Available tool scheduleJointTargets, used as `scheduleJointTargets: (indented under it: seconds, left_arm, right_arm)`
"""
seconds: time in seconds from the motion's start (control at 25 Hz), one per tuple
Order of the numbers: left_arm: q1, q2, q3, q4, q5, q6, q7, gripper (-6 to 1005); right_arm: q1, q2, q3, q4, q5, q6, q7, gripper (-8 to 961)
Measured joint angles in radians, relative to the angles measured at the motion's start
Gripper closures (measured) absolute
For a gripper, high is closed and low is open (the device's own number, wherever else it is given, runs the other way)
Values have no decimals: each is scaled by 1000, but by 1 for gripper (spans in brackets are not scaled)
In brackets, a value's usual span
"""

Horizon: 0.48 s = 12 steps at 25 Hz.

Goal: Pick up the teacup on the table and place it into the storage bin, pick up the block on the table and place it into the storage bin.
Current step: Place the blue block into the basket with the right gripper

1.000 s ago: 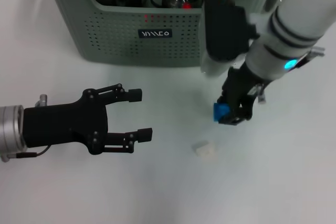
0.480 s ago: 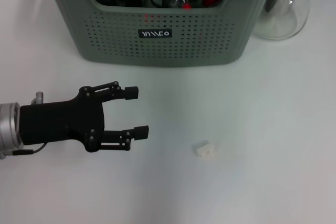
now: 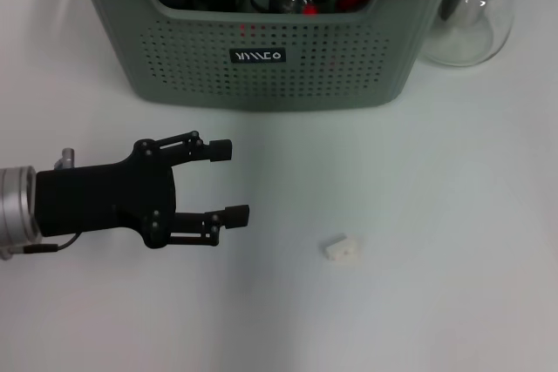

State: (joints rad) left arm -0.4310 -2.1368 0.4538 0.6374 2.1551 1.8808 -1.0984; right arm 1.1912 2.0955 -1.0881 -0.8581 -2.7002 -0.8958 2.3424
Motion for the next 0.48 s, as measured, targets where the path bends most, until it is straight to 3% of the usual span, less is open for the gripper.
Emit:
scheduleJointTargets:
  seconds: [0.2,0.48]
  left_arm:
    - [0,0,-4,2,0,0,0,124]
    - [0,0,-1,2,1,0,0,124]
  right_arm:
    - [9,4,-59,160,-17,232,7,532]
    - [-5,6,-116,198,-18,280,9,522]
